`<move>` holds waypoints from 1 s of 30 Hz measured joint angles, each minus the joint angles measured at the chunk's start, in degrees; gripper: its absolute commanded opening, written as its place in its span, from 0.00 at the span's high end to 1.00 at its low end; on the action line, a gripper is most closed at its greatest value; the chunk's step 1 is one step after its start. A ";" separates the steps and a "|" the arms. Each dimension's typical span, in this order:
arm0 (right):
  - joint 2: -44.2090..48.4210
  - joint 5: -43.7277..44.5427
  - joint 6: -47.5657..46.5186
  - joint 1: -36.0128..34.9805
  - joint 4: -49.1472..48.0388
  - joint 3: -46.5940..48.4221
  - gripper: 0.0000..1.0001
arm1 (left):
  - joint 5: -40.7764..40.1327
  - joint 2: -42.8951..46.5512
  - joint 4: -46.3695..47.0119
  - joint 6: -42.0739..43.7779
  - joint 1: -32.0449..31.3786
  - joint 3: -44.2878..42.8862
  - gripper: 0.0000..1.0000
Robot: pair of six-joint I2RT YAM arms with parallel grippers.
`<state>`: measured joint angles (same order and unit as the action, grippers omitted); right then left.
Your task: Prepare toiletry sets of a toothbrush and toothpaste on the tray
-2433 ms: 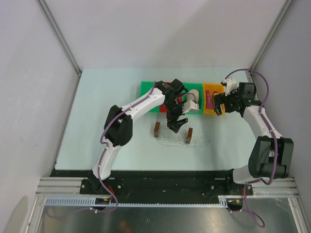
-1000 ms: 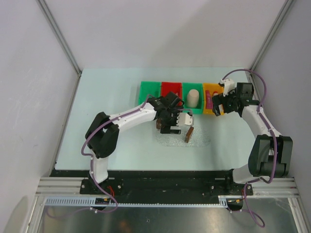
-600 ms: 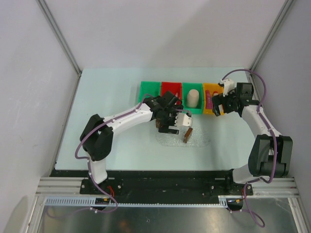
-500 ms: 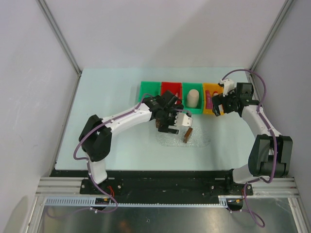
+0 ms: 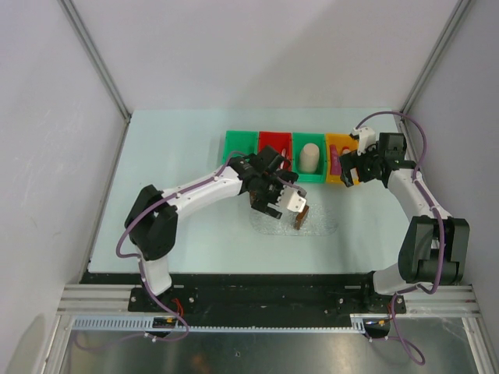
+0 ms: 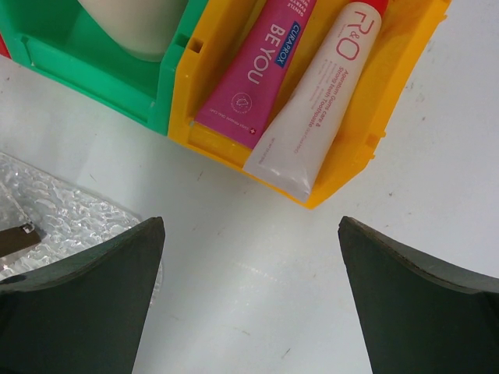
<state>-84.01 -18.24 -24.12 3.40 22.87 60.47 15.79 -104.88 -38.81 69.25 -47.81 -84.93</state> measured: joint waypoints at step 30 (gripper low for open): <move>-0.92 0.90 -0.42 -1.68 0.02 0.00 0.00 | 0.07 -8.63 -1.22 3.26 0.63 -1.95 0.00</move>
<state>-84.93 -17.34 -24.53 1.72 22.90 60.47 15.86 -113.51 -40.03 72.51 -47.18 -86.87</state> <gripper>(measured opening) 0.995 0.996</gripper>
